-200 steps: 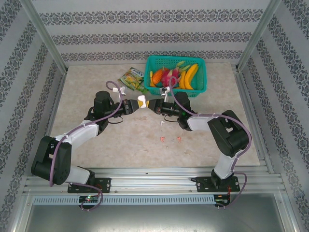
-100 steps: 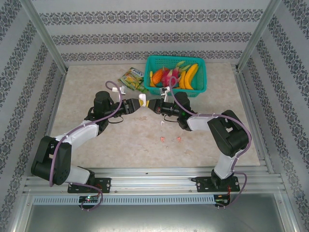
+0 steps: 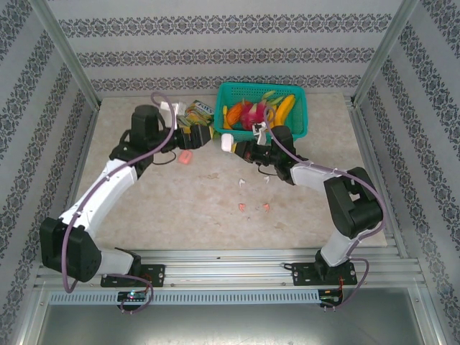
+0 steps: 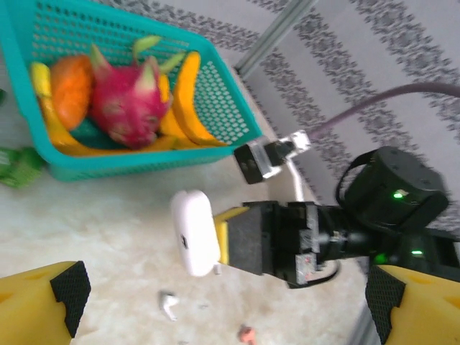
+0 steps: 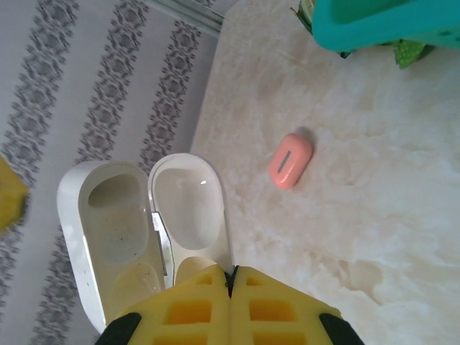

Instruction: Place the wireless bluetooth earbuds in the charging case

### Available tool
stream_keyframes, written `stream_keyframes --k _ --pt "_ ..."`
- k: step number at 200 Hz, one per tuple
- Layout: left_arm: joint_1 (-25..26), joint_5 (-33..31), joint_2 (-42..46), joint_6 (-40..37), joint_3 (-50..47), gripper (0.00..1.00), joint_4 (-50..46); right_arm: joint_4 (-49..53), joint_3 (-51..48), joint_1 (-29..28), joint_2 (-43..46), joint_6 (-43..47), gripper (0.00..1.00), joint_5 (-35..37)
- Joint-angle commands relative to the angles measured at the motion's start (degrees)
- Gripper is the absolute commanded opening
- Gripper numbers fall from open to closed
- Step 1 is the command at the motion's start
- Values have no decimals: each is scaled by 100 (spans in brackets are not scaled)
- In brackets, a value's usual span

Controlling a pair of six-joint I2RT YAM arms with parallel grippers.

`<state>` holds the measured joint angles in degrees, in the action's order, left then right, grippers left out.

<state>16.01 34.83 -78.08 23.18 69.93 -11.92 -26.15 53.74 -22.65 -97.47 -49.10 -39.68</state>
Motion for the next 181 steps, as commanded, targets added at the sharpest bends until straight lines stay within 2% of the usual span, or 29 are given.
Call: stream_keyframes --k 1,29,52,84,115,151,181 --pt "-43 -1134 -352 -1067 611 100 -1940 1777 595 -83 327 1595 0 364" --pt "-44 -1673 -445 -2103 718 100 -2155 3139 1132 -199 368 2935 0 1056" --pt "-39 -1487 -331 -2384 660 100 -1969 3643 1280 -337 468 3828 0 1807" --pt "-41 -178 -519 -3093 1013 100 -2568 3773 1133 -580 691 4776 0 2783" --pt "-18 676 -1124 -3553 1529 100 -3407 3750 997 -735 888 5379 0 3168" --pt "168 1293 -1629 -3917 1917 100 -3887 3727 830 -879 1291 5627 0 3181" --pt "277 1677 -1974 -4159 2251 97 -4191 3701 606 -907 1736 5648 0 2850"
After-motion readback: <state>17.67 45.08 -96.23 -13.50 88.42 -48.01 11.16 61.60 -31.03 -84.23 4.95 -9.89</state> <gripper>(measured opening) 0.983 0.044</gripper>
